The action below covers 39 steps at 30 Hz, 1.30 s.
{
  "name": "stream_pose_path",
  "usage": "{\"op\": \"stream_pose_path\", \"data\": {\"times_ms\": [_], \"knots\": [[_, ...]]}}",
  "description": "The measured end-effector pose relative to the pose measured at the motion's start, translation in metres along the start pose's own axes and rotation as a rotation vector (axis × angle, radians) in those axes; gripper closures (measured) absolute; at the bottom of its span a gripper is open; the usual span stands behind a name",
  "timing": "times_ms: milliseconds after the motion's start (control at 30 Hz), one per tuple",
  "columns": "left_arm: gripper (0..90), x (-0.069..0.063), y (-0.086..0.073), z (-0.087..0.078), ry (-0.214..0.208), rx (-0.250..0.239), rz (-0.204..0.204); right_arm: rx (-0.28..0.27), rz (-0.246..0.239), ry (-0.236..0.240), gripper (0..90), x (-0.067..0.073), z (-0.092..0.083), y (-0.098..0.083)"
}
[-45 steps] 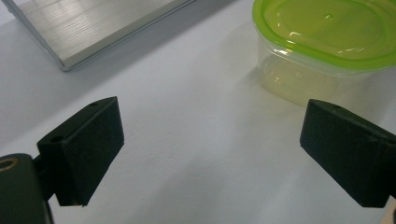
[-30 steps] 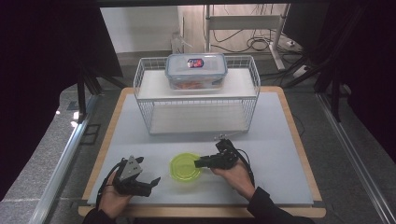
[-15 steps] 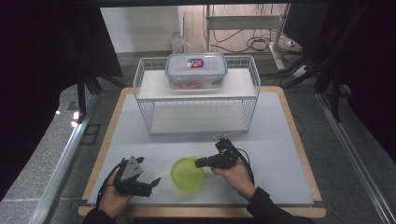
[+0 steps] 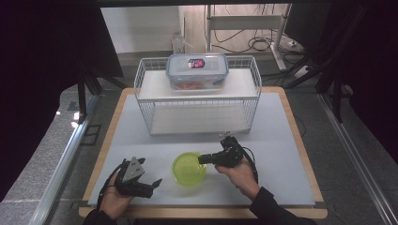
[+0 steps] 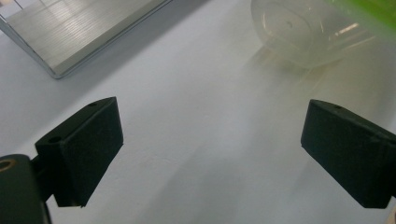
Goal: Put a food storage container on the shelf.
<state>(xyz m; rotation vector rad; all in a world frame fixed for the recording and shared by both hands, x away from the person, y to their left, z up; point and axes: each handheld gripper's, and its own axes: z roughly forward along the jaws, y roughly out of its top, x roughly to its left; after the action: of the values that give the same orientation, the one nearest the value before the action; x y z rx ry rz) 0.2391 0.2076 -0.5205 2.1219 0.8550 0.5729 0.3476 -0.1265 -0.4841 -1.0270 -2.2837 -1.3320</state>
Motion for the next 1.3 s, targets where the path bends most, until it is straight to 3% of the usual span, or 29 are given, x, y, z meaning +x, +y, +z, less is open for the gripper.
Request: {"op": "stream_pose_path", "data": {"times_ms": [133, 267, 800, 1300], "knots": [[5.3, 0.001, 0.000, -0.001, 0.005, -0.001, -0.001, -0.019, -0.002, 0.003, 82.6, 0.001, -0.007, 0.003], [4.2, 0.001, 0.000, -0.001, 0.003, -0.023, -0.027, -0.053, -0.001, 0.009, 82.6, 0.001, -0.017, 0.007], [3.9, 0.002, 0.000, -0.001, 0.004, -0.026, -0.025, -0.149, -0.010, 0.011, 82.5, 0.010, -0.055, 0.034], [3.9, 0.002, 0.000, -0.001, 0.003, -0.025, -0.021, -0.268, -0.026, 0.013, 82.6, 0.027, -0.102, 0.084]]}}
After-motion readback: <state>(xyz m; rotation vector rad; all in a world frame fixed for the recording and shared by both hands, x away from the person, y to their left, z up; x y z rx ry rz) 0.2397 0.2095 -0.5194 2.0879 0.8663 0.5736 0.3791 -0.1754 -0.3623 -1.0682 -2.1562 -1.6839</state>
